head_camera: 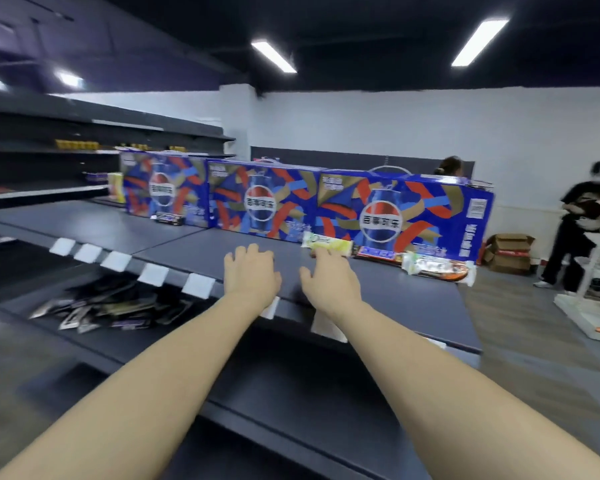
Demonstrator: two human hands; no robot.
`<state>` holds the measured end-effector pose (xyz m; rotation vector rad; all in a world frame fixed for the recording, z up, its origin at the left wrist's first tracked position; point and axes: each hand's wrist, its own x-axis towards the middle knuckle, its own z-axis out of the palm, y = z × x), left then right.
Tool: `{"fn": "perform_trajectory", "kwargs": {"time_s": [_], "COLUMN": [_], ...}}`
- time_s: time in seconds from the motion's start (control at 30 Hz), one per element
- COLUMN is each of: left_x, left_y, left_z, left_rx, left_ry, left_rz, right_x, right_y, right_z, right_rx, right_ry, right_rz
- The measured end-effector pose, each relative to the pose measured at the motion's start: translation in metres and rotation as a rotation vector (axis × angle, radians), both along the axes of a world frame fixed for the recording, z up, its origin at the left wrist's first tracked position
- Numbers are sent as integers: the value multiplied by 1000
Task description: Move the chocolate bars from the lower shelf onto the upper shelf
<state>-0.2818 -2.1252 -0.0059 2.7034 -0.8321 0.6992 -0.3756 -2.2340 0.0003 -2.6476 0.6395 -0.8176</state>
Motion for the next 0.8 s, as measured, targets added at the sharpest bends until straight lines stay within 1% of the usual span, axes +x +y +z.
{"fn": "perform_trajectory", "kwargs": {"time_s": [0.23, 0.4, 0.57, 0.67, 0.8], "left_x": [51, 90, 136, 158, 187], "left_y": [125, 218, 306, 346, 389], "left_z": [-14, -32, -58, -78, -105], "left_rx": [-58, -30, -67, -31, -45], "left_ry": [19, 32, 114, 172, 256], "left_rz": [155, 223, 273, 304, 315], "right_x": [63, 120, 180, 210, 249], "right_y": [111, 203, 290, 331, 370], "right_z": [-6, -25, -57, -79, -105], "right_rx": [-27, 9, 37, 49, 57], "right_ry": [-108, -54, 32, 100, 189], "right_rz": [178, 281, 342, 361, 382]}}
